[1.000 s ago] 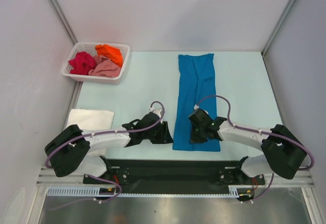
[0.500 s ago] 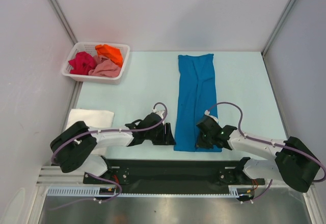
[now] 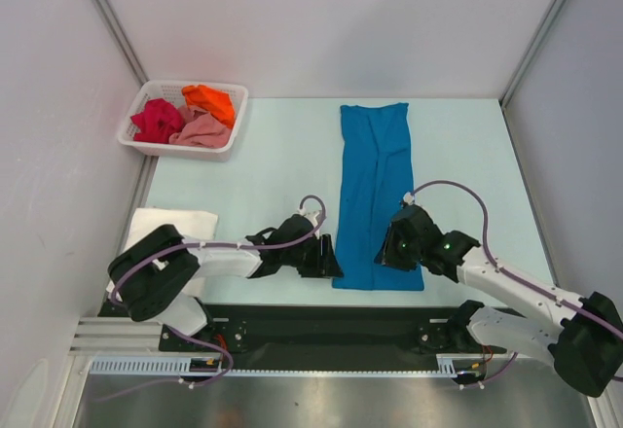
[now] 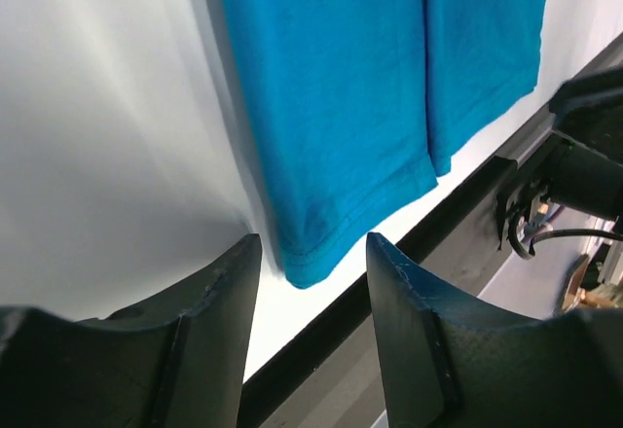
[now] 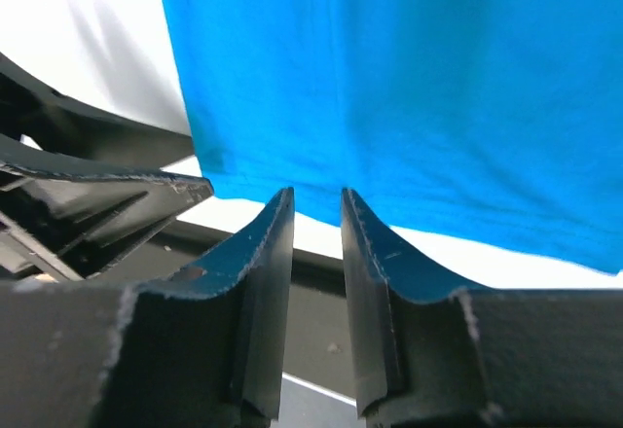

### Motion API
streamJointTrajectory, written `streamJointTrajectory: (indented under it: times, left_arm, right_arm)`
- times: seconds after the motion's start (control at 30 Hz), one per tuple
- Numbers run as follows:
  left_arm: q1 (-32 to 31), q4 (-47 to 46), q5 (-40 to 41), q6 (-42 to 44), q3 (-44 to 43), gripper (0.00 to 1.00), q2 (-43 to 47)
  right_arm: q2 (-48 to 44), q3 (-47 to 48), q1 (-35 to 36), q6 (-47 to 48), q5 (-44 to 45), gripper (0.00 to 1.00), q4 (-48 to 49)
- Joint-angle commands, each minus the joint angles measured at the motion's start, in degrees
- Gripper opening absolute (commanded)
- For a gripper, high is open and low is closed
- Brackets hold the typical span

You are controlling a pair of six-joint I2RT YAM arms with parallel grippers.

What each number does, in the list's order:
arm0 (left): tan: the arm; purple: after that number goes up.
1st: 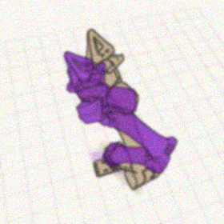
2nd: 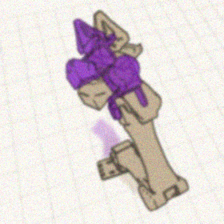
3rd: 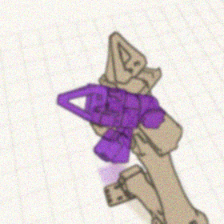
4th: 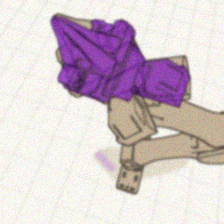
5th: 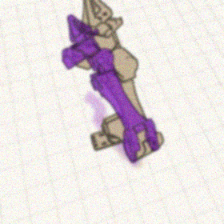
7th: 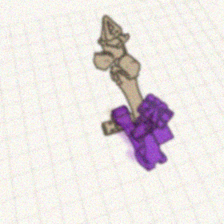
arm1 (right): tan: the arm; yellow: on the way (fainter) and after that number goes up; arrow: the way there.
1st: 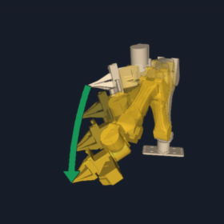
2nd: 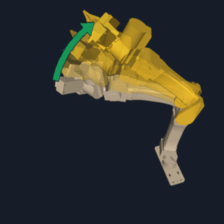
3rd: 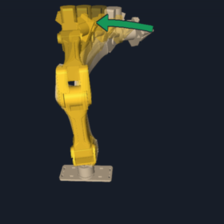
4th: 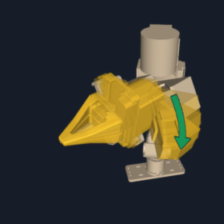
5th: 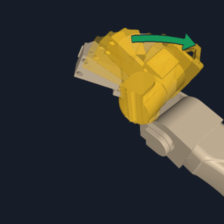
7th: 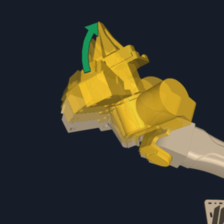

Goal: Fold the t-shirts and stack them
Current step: Fold the tshirt

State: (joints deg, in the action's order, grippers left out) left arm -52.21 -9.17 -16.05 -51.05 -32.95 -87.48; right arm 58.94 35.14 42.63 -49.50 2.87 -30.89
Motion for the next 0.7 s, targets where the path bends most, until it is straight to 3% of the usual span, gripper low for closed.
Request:
streamJointTrajectory:
  times: [0.0,0.1,0.23,0.67]
  left_arm:
    - [0.1,0.8,3.3,-0.8,1.6,0.54,2.2]
    - [0.1,1.6,4.2,-0.6,2.0,0.54,4.5]
    - [0.1,1.9,4.5,-0.6,2.4,0.54,5.7]
    - [0.1,1.3,4.0,-0.6,2.3,0.53,5.1]
  right_arm:
    - [-2.8,-1.2,-0.8,3.0,-4.8,0.31,0.2]
    - [-3.7,-3.8,-0.2,1.9,-8.8,0.31,3.4]
    - [-2.7,-7.4,1.2,-1.2,-11.1,0.18,6.9]
    - [1.2,-12.5,4.4,-5.1,-11.0,0.24,13.9]
